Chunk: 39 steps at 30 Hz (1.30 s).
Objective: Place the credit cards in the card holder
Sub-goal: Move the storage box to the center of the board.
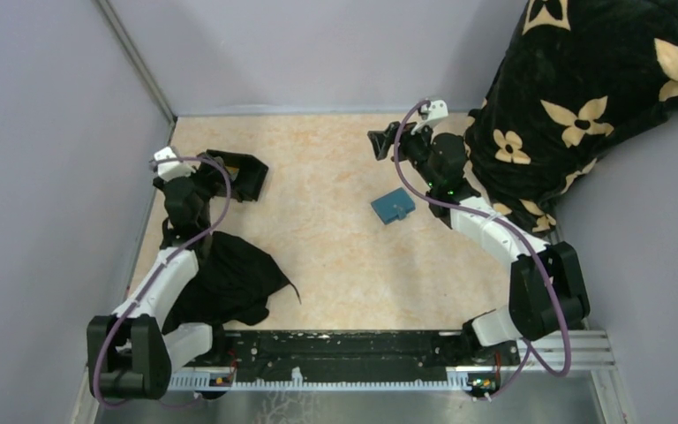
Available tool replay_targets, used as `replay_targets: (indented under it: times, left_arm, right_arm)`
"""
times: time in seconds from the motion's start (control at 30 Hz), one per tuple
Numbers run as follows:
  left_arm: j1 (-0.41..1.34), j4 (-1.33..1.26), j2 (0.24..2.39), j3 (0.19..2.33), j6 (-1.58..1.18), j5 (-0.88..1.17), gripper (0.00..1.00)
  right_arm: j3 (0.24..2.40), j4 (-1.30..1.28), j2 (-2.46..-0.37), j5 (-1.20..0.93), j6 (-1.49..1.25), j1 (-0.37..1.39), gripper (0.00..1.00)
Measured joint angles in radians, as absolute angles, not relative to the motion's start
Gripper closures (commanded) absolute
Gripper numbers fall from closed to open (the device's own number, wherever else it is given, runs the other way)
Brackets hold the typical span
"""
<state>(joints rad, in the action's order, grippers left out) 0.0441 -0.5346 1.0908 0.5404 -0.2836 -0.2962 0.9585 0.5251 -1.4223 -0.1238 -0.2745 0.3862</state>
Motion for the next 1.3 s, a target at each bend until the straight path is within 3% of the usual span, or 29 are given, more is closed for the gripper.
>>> replay_targets:
  times: [0.23, 0.47, 0.93, 1.3]
  left_arm:
    - [0.044, -0.124, 1.180, 0.757, -0.659, -0.420, 0.00]
    - [0.044, 0.084, 1.330, 0.889, -0.925, -0.454, 0.01]
    - [0.044, 0.183, 1.445, 0.908, -1.158, -0.532, 0.07]
    - [0.041, 0.184, 1.538, 0.941, -1.198, -0.542, 0.22]
  right_arm:
    - [0.957, 0.508, -1.443, -0.141, -0.274, 0.425, 0.22]
    - [0.955, 0.508, -1.451, -0.155, -0.274, 0.439, 0.23]
    - [0.935, 0.509, -1.482, -0.178, -0.281, 0.458, 0.24]
    - [0.935, 0.508, -1.524, -0.187, -0.281, 0.469, 0.25]
